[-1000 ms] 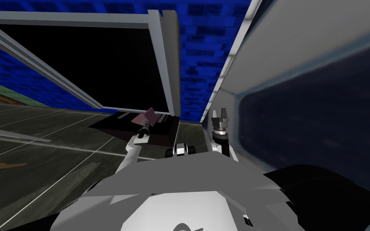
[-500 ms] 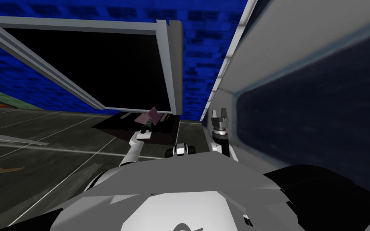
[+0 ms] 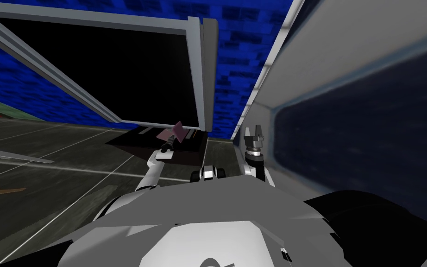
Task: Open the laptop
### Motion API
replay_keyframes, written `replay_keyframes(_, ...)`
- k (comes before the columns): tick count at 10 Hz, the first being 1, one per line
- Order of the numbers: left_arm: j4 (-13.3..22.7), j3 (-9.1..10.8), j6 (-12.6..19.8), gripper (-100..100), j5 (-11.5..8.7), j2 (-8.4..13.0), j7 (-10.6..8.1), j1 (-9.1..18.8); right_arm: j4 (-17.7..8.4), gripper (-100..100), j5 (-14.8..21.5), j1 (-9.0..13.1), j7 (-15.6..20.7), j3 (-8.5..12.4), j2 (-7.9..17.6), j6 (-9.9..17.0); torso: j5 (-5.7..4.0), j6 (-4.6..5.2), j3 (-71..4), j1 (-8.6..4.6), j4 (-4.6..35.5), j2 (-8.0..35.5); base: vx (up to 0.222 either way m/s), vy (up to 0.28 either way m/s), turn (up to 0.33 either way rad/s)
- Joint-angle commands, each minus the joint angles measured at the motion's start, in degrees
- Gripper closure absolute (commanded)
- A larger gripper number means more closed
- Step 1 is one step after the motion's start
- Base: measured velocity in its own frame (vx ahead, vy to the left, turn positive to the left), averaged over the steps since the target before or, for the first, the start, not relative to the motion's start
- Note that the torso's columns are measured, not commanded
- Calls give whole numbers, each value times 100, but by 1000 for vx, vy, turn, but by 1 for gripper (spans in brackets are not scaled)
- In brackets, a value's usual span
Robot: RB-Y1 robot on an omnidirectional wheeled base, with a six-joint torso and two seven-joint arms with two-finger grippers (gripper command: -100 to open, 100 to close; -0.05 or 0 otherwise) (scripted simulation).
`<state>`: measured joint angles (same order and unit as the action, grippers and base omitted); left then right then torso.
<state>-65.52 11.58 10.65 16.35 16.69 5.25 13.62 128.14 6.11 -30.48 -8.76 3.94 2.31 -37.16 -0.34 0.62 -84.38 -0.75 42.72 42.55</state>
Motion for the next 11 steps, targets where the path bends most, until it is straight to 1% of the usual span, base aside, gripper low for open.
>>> replay_keyframes(1, -294, -69, 109, -100, 142, 152, 141, 68, 0, 0, 0, 0, 0, 0, 0, 0, -1, 0, 3, -2, 2, 6, -26, -57, -3)
replay_keyframes(4, -294, -69, 109, -100, 142, 152, 141, 68, 0, 0, 0, 0, 0, 0, 0, 0, -8, 13, 8, -20, 9, 16, -9, -26, -6)
replay_keyframes(6, -513, -92, 276, -100, 326, 329, 307, 89, 0, 0, 0, 0, 0, 0, 0, 0, -11, 16, 14, -34, 11, 26, -19, -42, -14)
replay_keyframes(8, -656, -107, 384, -100, 446, 445, 414, 103, 0, 0, 0, 0, 0, -1, -1, 0, -16, 23, 18, -63, 8, 34, -22, -81, 8)
replay_keyframes(9, -789, -120, 482, -100, 556, 552, 512, 117, 0, 0, 0, 0, 0, 0, 0, 0, -18, 28, 19, -57, 11, 36, -20, -78, -32)
replay_keyframes(10, -789, -120, 482, -100, 556, 552, 512, 117, 0, 0, 0, 1, 0, -1, -1, 0, -22, 29, 19, -60, 16, 35, -23, -55, -30)
replay_keyframes(11, -874, -131, 551, -100, 631, 625, 581, 125, 0, 0, 0, 1, 0, -1, -1, 0, -19, 25, 16, -43, 12, 27, -35, -66, -32)
